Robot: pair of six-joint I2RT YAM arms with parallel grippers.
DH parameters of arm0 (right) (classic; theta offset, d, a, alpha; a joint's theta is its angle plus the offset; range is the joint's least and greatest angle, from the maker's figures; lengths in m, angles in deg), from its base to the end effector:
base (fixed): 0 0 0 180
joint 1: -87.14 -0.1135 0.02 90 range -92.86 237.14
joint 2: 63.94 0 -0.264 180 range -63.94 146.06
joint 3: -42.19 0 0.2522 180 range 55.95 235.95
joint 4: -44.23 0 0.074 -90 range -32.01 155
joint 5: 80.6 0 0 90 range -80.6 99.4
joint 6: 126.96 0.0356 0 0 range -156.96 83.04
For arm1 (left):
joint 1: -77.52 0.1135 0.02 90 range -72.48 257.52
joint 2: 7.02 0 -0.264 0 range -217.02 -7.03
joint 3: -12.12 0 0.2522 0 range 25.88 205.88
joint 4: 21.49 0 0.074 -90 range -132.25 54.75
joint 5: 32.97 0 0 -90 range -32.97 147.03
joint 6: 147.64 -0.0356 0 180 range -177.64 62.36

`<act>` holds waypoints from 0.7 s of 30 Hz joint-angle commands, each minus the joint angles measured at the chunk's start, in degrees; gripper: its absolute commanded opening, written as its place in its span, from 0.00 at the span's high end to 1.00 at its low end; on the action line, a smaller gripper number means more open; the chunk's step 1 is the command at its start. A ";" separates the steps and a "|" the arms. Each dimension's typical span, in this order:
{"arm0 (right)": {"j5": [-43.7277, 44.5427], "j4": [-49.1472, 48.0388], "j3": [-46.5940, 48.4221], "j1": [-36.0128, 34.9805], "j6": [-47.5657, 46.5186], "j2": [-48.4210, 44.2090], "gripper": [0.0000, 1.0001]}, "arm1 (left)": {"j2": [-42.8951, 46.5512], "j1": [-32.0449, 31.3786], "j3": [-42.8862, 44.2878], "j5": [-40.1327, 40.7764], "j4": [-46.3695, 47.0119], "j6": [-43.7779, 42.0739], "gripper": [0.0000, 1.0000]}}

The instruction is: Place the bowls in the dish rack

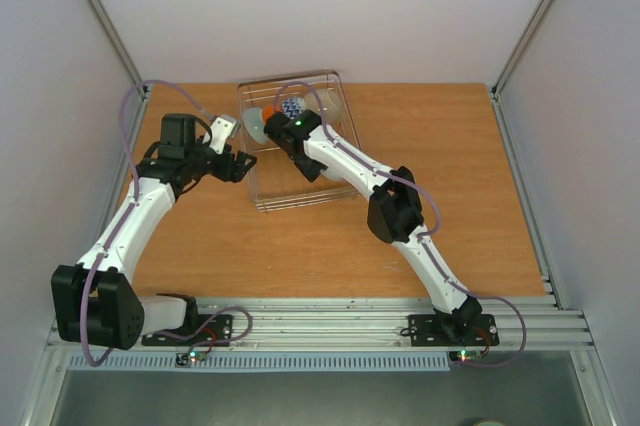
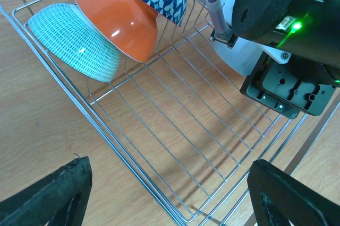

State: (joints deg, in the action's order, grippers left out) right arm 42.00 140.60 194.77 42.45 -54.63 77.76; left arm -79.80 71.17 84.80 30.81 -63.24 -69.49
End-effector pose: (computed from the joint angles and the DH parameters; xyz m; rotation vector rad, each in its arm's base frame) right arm 0.3569 0.3261 0.2211 -1.4380 2.4392 -0.7790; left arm 0.2695 -0.0458 0.2945 0.5851 2.1773 -0.4736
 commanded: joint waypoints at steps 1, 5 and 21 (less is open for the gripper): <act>-0.22 0.80 1.86 -0.13 0.30 1.95 0.53 | 0.53 0.45 0.04 -0.80 2.82 -0.27 0.20; -0.28 0.44 1.77 -0.29 0.71 2.11 0.44 | 0.28 0.55 -0.13 -0.99 2.98 -0.40 0.20; -4.29 -3.18 0.90 -1.97 -2.31 1.18 0.13 | -0.42 0.58 -0.38 -1.28 3.26 -0.71 0.20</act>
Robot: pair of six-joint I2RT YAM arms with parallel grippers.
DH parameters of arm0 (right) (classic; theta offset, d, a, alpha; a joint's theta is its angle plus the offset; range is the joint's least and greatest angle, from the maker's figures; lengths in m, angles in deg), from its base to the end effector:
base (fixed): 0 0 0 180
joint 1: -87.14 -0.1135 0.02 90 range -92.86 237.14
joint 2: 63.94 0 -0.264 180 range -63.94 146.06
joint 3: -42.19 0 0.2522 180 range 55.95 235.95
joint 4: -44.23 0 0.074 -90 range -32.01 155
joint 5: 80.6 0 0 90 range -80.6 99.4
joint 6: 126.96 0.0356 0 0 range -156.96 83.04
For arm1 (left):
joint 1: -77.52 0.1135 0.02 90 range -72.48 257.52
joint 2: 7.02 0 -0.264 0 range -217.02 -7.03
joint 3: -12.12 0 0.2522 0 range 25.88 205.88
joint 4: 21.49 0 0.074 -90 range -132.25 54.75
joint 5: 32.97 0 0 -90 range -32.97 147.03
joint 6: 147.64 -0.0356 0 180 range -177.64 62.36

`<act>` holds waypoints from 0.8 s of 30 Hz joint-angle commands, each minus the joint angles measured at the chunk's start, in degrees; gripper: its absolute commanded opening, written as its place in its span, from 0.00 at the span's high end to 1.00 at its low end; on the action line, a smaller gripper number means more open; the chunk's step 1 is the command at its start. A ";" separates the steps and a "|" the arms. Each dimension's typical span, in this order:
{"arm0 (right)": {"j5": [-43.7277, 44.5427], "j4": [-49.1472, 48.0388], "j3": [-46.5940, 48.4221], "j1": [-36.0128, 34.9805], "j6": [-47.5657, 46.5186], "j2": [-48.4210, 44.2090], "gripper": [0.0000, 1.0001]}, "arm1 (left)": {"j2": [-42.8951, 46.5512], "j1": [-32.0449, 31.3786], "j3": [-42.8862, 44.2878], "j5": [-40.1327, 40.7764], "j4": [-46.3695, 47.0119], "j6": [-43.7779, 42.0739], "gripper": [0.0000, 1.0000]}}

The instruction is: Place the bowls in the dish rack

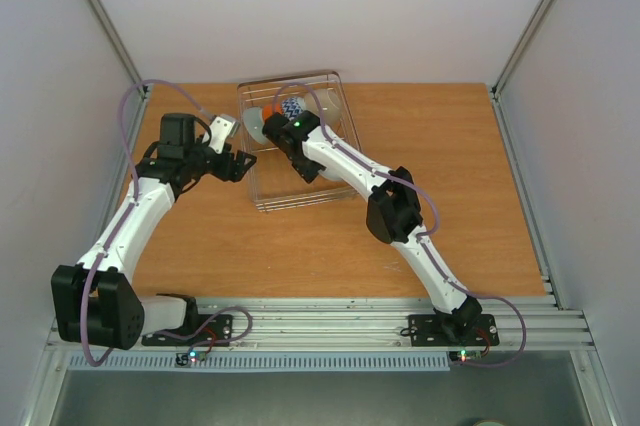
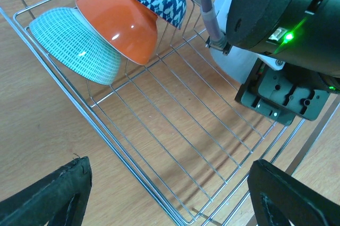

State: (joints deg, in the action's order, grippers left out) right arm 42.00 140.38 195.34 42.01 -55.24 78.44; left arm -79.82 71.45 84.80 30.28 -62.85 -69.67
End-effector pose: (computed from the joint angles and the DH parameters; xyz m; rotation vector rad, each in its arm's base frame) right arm 0.3559 0.3304 0.2181 -1.4591 2.4256 -0.7786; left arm 0.2702 -0.0448 0.2951 0.5876 2.1678 -0.4780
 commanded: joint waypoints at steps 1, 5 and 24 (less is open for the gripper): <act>-4.42 -3.16 0.12 -1.64 -1.82 0.52 0.10 | -0.42 0.29 -0.38 -0.77 2.89 -0.54 0.20; -5.19 -4.17 -0.43 -1.81 -2.09 0.58 0.02 | -0.33 0.35 -0.38 -0.92 2.89 -0.62 0.19; -6.66 -14.65 -12.93 -2.16 0.61 -16.92 0.02 | 0.67 0.40 -0.47 -1.20 3.01 -0.19 0.19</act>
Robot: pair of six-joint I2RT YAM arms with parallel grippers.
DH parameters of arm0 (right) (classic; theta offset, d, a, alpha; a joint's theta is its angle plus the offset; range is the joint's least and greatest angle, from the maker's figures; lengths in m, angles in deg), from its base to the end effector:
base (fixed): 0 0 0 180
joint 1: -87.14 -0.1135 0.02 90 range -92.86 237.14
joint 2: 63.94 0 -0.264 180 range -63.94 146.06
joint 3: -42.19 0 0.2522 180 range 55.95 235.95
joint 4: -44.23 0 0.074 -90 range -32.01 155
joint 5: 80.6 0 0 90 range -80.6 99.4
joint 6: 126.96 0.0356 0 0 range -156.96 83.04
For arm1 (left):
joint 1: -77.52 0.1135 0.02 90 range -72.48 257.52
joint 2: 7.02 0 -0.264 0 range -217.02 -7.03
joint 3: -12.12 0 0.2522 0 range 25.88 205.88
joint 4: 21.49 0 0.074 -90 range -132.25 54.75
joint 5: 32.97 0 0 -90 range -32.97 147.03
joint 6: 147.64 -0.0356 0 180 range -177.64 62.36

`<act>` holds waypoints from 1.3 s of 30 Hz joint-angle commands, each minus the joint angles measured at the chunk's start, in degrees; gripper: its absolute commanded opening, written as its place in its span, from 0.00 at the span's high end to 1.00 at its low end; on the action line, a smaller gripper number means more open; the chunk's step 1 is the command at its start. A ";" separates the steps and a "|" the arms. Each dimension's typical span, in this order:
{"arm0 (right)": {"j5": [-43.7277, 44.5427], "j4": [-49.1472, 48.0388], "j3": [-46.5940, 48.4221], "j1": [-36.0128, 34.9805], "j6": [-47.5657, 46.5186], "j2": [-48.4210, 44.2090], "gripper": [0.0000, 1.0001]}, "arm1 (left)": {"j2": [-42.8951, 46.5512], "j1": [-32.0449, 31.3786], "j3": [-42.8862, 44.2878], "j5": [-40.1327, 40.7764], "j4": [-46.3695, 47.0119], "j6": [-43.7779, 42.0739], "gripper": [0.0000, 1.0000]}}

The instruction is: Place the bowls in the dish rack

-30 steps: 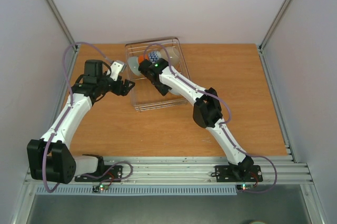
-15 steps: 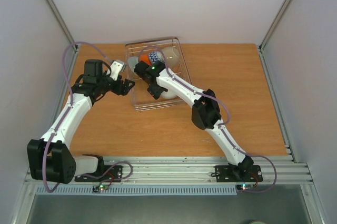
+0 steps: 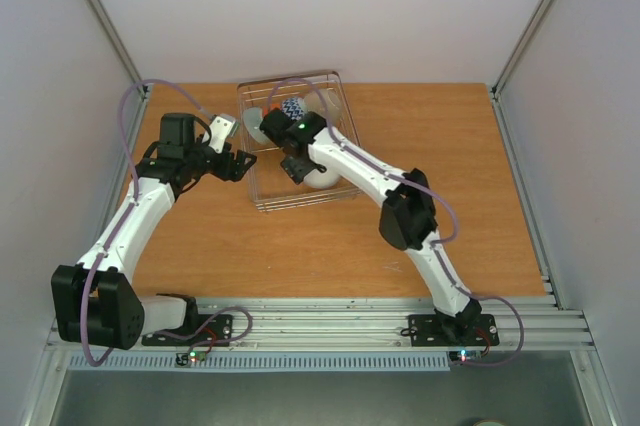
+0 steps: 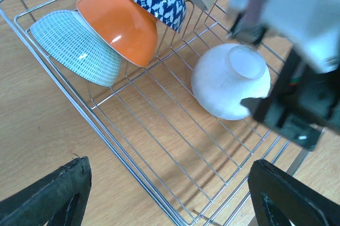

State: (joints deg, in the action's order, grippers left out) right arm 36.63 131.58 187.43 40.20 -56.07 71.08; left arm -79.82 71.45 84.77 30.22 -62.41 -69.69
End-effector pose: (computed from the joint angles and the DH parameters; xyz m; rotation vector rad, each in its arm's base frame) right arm 0.3386 0.3385 0.2419 -1.4390 2.3519 -0.5732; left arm 0.2706 -0.0449 0.2955 0.5889 2.1603 -0.4770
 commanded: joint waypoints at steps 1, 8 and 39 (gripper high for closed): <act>-1.95 -7.80 -8.30 -0.35 1.51 -11.64 0.01 | 0.64 0.42 -0.45 -1.08 2.63 -0.16 0.19; -8.00 -21.31 -26.17 -0.35 2.05 -26.86 0.01 | 0.49 0.44 -0.62 -0.88 2.89 -0.03 0.19; -3.54 -36.19 -77.65 13.00 11.89 -69.37 0.02 | 0.24 4.57 -1.30 3.14 5.48 2.28 0.19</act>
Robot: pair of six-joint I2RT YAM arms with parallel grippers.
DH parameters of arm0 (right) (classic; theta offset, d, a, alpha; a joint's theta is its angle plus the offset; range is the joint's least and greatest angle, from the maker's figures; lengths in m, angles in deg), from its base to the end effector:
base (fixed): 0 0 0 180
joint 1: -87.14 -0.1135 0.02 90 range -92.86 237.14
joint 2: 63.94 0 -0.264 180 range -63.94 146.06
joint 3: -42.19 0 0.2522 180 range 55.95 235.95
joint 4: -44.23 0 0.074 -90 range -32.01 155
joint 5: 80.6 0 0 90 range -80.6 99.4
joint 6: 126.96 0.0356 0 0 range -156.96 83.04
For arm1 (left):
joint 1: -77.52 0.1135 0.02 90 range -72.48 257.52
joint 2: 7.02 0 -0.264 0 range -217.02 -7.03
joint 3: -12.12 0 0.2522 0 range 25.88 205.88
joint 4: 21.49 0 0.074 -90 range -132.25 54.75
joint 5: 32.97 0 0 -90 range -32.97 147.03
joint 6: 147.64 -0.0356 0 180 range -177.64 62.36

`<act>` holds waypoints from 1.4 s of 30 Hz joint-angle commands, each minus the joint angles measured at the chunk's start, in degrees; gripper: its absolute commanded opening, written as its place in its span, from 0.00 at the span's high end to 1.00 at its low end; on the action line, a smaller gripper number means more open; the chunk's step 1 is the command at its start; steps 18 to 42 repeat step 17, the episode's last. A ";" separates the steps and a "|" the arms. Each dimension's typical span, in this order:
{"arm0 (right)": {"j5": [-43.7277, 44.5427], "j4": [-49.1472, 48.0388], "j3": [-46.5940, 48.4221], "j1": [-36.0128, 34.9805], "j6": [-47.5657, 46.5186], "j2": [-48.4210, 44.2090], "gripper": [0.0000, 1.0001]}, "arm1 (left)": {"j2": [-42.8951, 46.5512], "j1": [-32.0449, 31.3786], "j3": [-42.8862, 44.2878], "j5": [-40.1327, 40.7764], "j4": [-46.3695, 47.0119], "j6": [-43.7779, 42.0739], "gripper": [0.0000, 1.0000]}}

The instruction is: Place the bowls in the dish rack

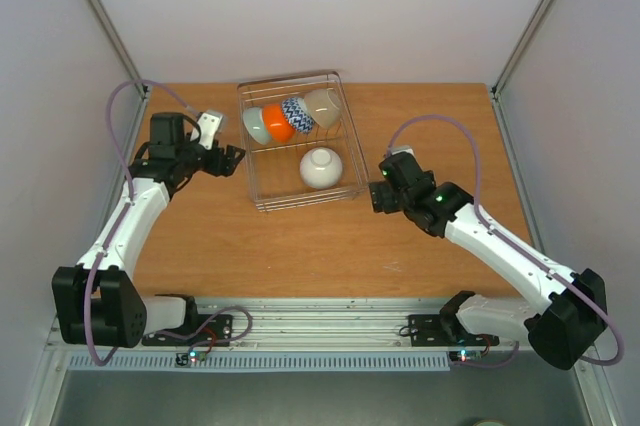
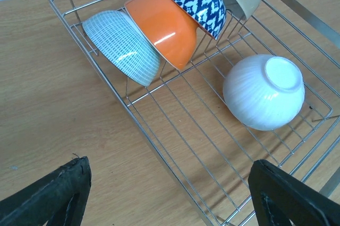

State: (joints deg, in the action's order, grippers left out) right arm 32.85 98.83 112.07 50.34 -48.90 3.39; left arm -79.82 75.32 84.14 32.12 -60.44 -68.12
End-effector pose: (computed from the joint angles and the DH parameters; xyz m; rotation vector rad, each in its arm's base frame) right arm 0.1973 0.1299 0.2842 -0.8328 2.2529 -0.3083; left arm 0.2751 -0.0256 0.2943 0.4712 2.1691 -0.4116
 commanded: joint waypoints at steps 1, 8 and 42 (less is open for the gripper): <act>0.60 -3.37 -2.70 3.79 5.56 -1.36 0.02 | 0.14 0.81 -0.73 1.65 3.69 0.69 0.19; 5.87 0.32 -1.24 6.08 9.26 3.39 0.01 | 0.02 1.23 -0.69 2.52 3.83 0.81 0.19; 8.01 0.48 -1.19 6.39 10.12 3.94 0.02 | -0.15 1.49 -0.77 3.09 4.09 0.75 0.18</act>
